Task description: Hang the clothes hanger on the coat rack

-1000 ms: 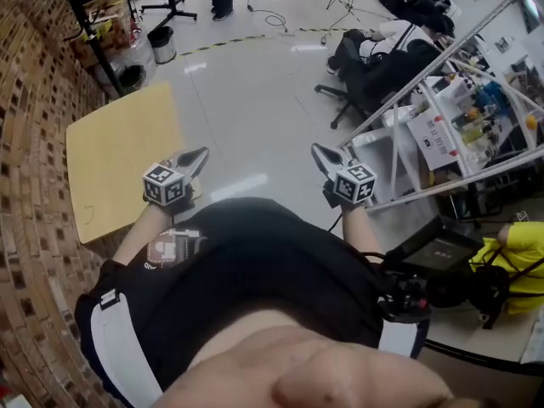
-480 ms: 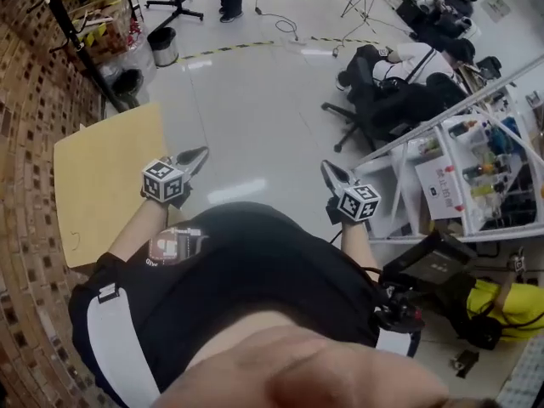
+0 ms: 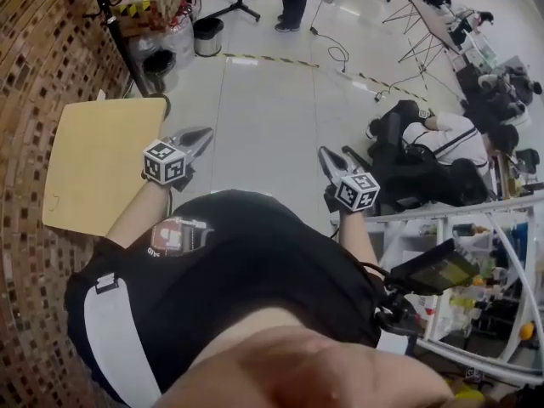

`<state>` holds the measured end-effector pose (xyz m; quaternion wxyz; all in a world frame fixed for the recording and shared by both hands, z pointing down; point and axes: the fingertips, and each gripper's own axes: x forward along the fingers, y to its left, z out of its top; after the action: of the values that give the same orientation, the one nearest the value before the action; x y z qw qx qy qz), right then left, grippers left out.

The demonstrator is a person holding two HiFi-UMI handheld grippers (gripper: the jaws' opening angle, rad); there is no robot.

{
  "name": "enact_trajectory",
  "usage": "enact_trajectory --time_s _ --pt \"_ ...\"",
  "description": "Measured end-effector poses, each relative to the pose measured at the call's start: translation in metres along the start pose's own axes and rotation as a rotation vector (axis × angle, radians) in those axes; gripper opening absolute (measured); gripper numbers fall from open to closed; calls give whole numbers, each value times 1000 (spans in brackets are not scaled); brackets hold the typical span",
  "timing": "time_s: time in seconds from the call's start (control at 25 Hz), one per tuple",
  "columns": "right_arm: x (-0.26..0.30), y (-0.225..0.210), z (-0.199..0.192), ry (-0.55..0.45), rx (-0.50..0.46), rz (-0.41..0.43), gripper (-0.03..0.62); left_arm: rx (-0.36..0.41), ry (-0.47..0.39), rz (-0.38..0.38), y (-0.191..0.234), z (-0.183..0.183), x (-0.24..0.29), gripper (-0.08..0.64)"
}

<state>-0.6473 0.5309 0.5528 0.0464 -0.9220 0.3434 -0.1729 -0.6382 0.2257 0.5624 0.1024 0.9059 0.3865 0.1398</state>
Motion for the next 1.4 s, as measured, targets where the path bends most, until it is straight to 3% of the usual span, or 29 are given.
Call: enact_trajectory --time_s 0.2,0.72,0.92,1.12,1.4 --pt "75 -42 25 15 -30 60 14 0 -6 43 59 18 44 -8" --pt "286 -147 144 -30 -37 -4 14 57 6 -32 264 124 171 -8" --pt "338 -180 158 -19 -45 21 14 31 -5 11 320 141 201 -8" --pt "383 -250 171 -6 -23 64 14 15 1 73 351 150 252 -8" --pt "454 -356 216 38 -81 196 14 -19 -41 215 389 182 340 -8"
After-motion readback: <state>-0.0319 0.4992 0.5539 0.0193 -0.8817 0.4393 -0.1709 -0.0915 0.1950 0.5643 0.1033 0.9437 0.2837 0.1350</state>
